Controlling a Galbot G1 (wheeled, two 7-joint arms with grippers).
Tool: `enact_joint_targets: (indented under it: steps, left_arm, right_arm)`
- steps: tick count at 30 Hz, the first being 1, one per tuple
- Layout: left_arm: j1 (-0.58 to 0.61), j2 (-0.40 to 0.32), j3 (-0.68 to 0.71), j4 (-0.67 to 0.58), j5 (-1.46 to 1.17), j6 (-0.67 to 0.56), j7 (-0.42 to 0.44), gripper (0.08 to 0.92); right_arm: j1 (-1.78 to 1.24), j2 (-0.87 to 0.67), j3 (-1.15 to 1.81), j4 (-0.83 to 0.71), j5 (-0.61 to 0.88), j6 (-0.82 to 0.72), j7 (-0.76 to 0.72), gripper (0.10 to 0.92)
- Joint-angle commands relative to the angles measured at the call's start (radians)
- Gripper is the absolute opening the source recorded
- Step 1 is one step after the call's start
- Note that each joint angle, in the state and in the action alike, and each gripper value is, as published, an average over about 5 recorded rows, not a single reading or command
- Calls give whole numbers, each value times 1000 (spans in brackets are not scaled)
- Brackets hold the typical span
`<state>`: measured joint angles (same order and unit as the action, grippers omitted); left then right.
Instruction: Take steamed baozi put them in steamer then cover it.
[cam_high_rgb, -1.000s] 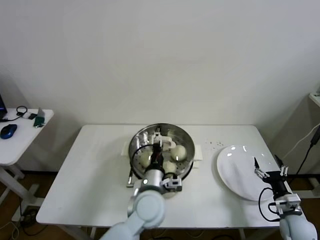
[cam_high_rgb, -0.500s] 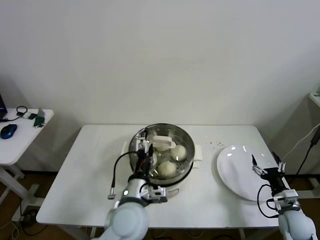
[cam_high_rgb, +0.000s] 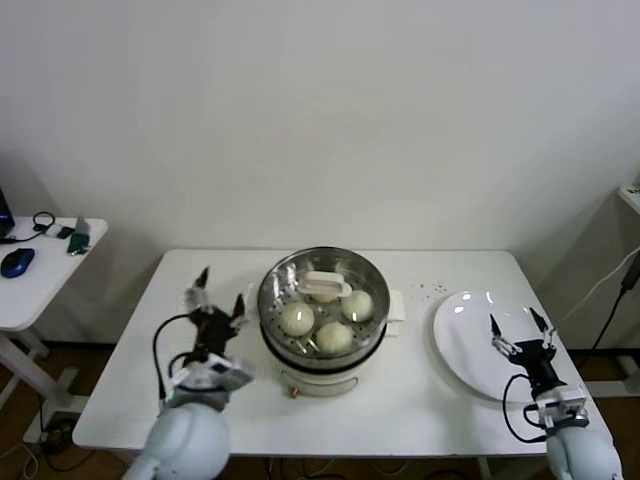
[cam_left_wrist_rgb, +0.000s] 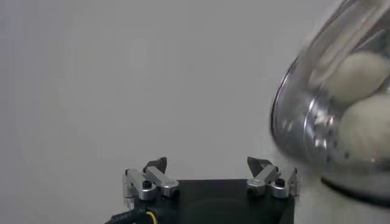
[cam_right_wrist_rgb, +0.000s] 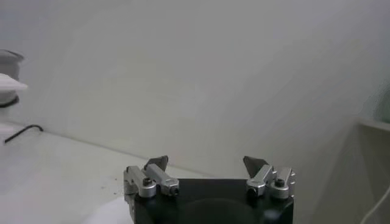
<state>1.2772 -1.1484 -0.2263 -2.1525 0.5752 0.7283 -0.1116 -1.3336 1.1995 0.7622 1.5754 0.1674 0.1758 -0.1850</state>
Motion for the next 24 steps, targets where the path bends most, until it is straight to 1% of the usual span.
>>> enact_joint_targets:
  steps: [1,5,11,16,24]
  left_arm:
    - [248,-124,-448,110,-626,-751,-102,823]
    - [286,-177,-492,169,-656,-821,-48,823]
    - [308,-213,-505,227,-654,-891,-9,823]
    - [320,-221,-512,261,-640,-939,17,823]
    - [323,-226,-497,272,-636,-939,20,823]
  right_arm:
    - [-45,9,-27,49,39,-24,-3,823]
    - [-52,11,-37,57,61,-30,-2,823]
    - [-54,8,-56,65,75,-28,-8,823]
    - [-57,21,-63,64,73,-22,-12,823]
    - [-53,29,-61,67,66,-19,-13,823]
